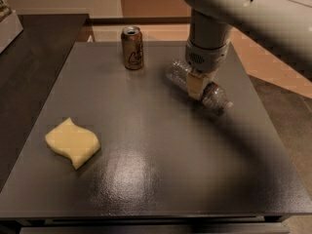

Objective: Move water bottle near orange can

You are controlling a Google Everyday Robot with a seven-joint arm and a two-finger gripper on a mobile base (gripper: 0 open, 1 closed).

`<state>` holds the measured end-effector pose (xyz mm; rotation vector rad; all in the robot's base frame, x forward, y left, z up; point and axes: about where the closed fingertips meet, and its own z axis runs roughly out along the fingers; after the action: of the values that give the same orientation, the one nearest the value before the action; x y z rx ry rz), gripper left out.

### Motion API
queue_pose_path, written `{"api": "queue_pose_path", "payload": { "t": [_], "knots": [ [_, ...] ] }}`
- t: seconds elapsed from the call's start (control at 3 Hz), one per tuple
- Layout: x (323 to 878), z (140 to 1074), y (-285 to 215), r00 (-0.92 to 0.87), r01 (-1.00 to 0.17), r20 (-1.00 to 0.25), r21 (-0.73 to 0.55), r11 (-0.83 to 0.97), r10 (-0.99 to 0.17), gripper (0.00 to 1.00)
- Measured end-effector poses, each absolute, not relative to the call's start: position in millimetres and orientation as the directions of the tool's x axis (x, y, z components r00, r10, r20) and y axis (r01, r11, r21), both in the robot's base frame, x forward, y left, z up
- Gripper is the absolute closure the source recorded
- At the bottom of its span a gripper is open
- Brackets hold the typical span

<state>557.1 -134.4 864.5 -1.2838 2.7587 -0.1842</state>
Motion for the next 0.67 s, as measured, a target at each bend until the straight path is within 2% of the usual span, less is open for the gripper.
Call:
{"api": "queue_pose_path", "payload": {
  "t": [0.67],
  "knots": [
    [622, 857, -93, -0.531, -0.836, -0.008, -0.157, 0.525, -0.848, 1.00]
  ]
}}
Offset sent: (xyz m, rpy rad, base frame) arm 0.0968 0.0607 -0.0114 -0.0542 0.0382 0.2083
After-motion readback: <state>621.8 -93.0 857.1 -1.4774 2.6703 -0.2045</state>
